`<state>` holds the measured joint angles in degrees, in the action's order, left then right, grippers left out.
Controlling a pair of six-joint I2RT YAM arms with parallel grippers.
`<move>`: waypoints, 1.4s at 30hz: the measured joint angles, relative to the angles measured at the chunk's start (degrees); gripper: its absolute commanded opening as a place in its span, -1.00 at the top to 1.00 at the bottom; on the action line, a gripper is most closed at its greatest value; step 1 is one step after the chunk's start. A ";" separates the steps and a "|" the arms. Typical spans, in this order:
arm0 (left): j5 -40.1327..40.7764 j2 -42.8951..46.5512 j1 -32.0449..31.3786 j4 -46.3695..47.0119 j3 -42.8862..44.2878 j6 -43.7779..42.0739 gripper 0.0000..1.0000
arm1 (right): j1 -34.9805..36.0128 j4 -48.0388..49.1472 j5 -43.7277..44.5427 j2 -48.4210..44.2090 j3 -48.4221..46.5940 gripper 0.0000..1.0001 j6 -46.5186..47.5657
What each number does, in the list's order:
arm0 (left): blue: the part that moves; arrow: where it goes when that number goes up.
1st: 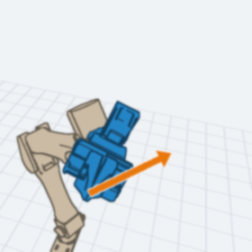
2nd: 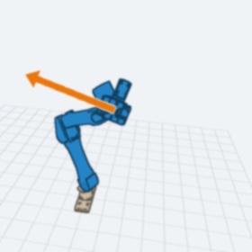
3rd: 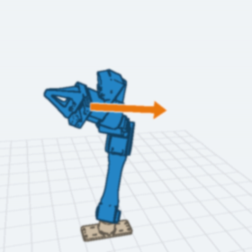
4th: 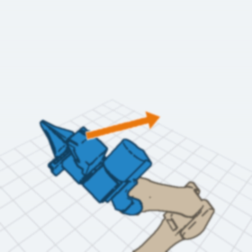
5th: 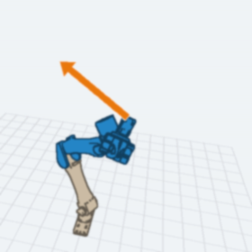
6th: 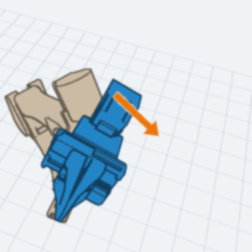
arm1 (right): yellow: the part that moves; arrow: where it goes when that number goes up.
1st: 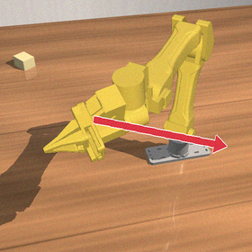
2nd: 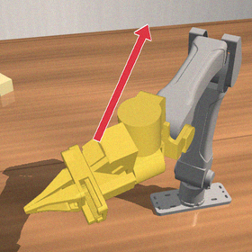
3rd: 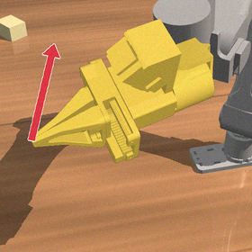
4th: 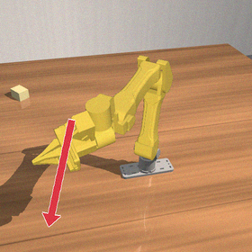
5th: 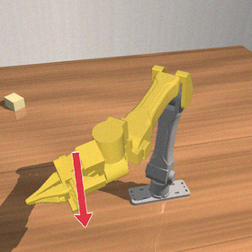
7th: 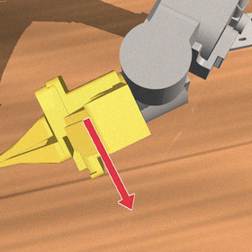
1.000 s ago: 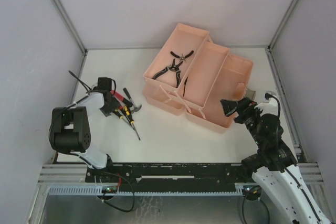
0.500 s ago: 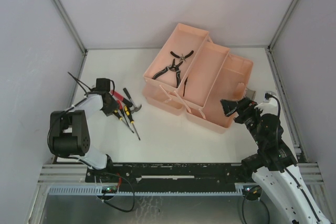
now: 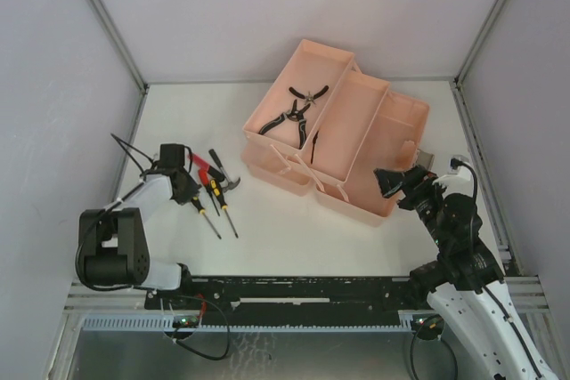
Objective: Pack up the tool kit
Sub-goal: Pick up the screwdriver from the center of the board, then place the screwdriver in the toolbox.
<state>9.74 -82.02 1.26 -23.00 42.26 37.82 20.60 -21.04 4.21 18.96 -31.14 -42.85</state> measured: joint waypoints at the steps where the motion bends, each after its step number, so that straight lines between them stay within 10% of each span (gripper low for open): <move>1: 0.02 1.11 0.00 -0.17 -0.87 0.02 1.00 | 0.00 0.00 -0.15 0.00 0.00 -0.73 -0.07; 24: -8.22 44.72 -2.29 -5.35 -6.93 6.73 0.99 | 1.01 9.92 -18.86 6.10 0.28 -0.72 1.62; 42: -1.68 49.31 -41.51 6.47 -7.85 19.61 1.00 | 29.07 24.41 -18.43 15.12 1.07 -0.53 15.69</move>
<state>8.05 -32.71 -40.25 -16.53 34.41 57.43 49.67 3.38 -14.22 34.09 -30.06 -27.16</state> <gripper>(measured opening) 0.275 0.780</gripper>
